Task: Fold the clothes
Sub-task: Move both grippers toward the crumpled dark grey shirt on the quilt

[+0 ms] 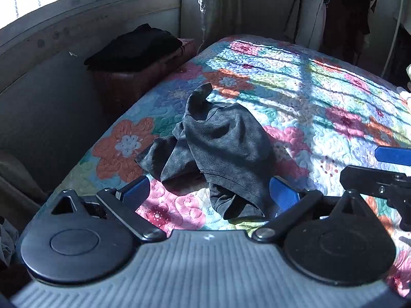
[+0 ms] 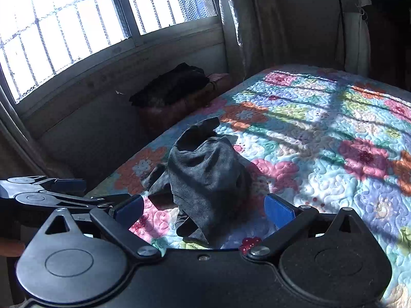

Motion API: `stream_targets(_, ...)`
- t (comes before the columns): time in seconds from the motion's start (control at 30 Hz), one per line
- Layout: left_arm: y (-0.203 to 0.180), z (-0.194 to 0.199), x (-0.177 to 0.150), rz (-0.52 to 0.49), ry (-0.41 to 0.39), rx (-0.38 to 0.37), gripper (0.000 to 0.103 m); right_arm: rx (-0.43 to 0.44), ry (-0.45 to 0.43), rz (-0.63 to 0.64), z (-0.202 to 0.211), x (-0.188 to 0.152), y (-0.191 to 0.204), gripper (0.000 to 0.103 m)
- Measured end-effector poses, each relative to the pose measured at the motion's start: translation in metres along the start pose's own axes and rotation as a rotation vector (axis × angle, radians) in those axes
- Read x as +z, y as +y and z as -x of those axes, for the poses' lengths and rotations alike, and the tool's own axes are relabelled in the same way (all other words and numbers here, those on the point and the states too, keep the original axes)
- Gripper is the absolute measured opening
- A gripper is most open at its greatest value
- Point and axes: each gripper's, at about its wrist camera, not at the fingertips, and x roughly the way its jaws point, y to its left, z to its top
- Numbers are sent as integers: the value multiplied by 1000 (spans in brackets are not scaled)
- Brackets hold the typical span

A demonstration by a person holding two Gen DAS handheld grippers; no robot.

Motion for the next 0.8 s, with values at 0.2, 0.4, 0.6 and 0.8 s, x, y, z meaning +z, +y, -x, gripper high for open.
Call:
stream_targets(0.2,2,-6,-12,10,-16,3,101,-4,56,99,-3,-16,14,102)
stream_targets(0.4,4,-11,-23,21,-32,6,101,21,80,67,-12,-34,15,102)
stream_targets(0.6,5,-17,-34,32,-46,7,101,-29,22,130,9,-30,26,102)
stream_targets(0.8,12,-19,-40,38,-24,11,101,-59,-4,89,16,-31,32,102)
